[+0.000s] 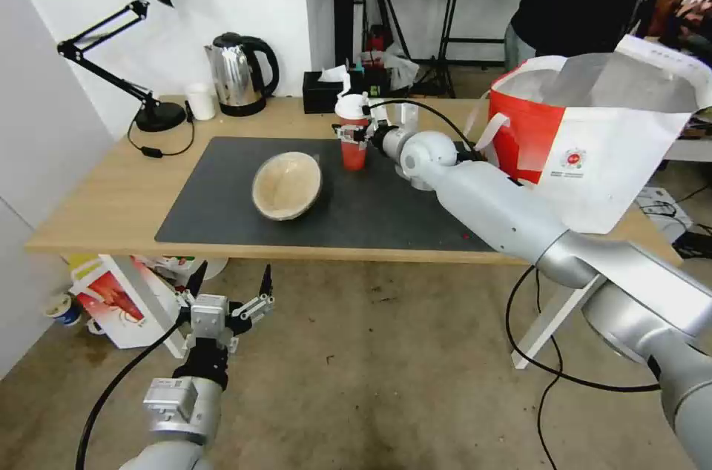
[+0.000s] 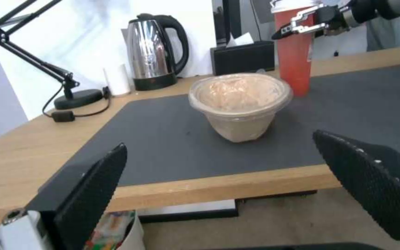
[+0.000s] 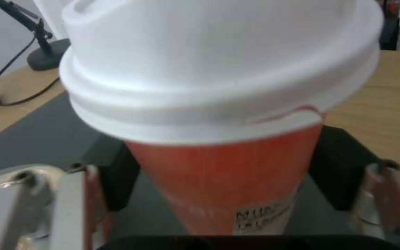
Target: Pick up the trash from the table and place it into the takeout bag.
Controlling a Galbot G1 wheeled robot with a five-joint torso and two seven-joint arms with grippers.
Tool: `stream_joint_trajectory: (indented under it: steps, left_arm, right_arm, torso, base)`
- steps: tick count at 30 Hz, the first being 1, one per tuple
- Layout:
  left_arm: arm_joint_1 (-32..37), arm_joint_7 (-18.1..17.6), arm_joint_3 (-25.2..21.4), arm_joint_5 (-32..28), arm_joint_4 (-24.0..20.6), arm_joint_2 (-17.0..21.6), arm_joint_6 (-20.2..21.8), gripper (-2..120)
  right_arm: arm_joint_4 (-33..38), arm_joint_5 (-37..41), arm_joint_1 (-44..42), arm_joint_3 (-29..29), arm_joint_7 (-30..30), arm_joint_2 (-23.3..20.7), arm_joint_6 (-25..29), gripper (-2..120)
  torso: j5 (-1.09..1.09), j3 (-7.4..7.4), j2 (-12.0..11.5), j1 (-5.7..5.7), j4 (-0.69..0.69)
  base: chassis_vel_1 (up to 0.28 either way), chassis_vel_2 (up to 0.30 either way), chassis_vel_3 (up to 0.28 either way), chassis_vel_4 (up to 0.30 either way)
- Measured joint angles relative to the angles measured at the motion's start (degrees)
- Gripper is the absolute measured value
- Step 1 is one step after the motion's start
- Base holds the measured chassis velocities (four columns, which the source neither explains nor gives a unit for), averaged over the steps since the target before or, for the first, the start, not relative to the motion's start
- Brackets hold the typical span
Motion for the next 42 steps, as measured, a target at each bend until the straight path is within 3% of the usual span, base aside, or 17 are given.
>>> stream_joint_trajectory:
  steps: [10, 18, 23, 25, 27, 30, 32, 36, 42]
  left_arm:
    - [0.0, 0.0, 0.0, 0.0, 0.0, 0.0, 0.0, 100]
    - [0.0, 0.0, 0.0, 0.0, 0.0, 0.0, 0.0, 100]
    - [0.0, 0.0, 0.0, 0.0, 0.0, 0.0, 0.0, 100]
    - [0.0, 0.0, 0.0, 0.0, 0.0, 0.0, 0.0, 100]
    - [0.0, 0.0, 0.0, 0.0, 0.0, 0.0, 0.0, 100]
    - [0.0, 0.0, 0.0, 0.0, 0.0, 0.0, 0.0, 100]
    - [0.0, 0.0, 0.0, 0.0, 0.0, 0.0, 0.0, 100]
    - [0.0, 0.0, 0.0, 0.0, 0.0, 0.0, 0.0, 100]
    - [0.0, 0.0, 0.0, 0.0, 0.0, 0.0, 0.0, 100]
  right_arm:
    - [0.5, -0.1, -1.5, 0.5, 0.1, -0.2, 0.6, 43]
    - [4.7, 1.3, -0.2, 0.3, 1.5, -3.8, 0.1, 25]
    - [14.4, 6.7, 3.1, 2.2, 6.0, -9.6, -1.0, 15]
    - [21.7, 10.1, 4.2, 3.2, 9.3, -14.2, -2.1, 9]
    - [24.7, 11.6, 4.5, 3.7, 10.8, -16.3, -2.8, 8]
    - [34.0, 14.2, 4.7, 4.9, 15.1, -23.3, -4.5, 7]
    - [35.2, 14.4, 4.6, 5.1, 15.6, -24.2, -4.8, 7]
    - [45.3, 16.6, 2.9, 8.4, 17.6, -32.6, -5.9, 7]
    - [48.7, 17.5, 3.0, 11.0, 18.3, -37.8, -6.7, 7]
  torso:
    - [0.01, -0.01, 0.0, 0.0, 0.01]
    - [0.03, 0.03, 0.0, 0.01, 0.01]
    - [0.0, 0.01, 0.0, 0.01, 0.04]
    - [0.0, 0.01, 0.0, 0.0, 0.02]
    - [0.01, 0.0, 0.0, 0.0, 0.0]
    - [0.03, 0.0, 0.0, 0.0, 0.0]
    - [0.01, 0.0, 0.0, 0.0, 0.02]
    - [0.02, 0.0, 0.0, 0.0, 0.02]
    - [0.0, 0.0, 0.0, 0.0, 0.01]
  base:
    - [0.0, 0.0, 0.0, 0.0]
    - [0.0, 0.0, 0.0, 0.0]
    - [0.0, 0.0, 0.0, 0.0]
    - [0.0, 0.0, 0.0, 0.0]
    - [0.0, 0.0, 0.0, 0.0]
    - [0.0, 0.0, 0.0, 0.0]
    - [0.0, 0.0, 0.0, 0.0]
    - [0.0, 0.0, 0.0, 0.0]
    - [0.0, 0.0, 0.0, 0.0]
